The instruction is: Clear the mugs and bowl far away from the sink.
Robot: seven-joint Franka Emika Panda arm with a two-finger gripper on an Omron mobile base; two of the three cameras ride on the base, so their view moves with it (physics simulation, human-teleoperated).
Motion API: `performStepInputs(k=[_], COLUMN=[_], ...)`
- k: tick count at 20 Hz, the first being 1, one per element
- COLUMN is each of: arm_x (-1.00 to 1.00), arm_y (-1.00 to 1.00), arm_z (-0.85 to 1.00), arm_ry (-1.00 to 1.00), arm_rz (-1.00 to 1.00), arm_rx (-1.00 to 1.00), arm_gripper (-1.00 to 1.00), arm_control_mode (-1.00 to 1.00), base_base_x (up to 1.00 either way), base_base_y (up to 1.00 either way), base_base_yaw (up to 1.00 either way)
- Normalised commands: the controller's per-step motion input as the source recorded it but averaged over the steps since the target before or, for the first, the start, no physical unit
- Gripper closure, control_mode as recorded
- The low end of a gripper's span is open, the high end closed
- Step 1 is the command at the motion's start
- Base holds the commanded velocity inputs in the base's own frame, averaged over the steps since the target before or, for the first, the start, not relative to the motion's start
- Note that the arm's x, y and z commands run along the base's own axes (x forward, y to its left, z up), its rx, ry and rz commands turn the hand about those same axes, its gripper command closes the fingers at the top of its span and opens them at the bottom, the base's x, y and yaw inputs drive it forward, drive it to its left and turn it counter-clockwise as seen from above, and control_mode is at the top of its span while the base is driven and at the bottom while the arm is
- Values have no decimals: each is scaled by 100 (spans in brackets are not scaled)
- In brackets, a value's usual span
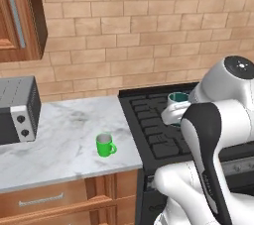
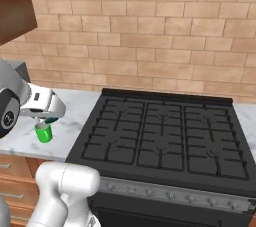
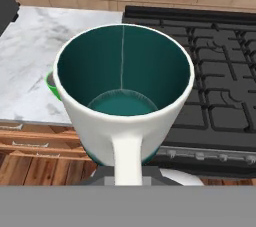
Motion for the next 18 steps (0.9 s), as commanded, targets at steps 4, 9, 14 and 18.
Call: performStepInputs(k=[4,9,14,18], arm_x=[0,0,0,41], arm_y=[0,0,0,2], arm_z=[0,0,0,-9], arm_ry=[0,0,0,0], arm_rz=[0,0,0,20], arm_rx=[0,0,0,-4], arm_gripper=[100,100,100,100], arm_control_mode=[100,100,100,-100], base_base_x=[100,100,89,39], base_base_y=[13,0,11,2], base_base_yaw=[27,51,46,20])
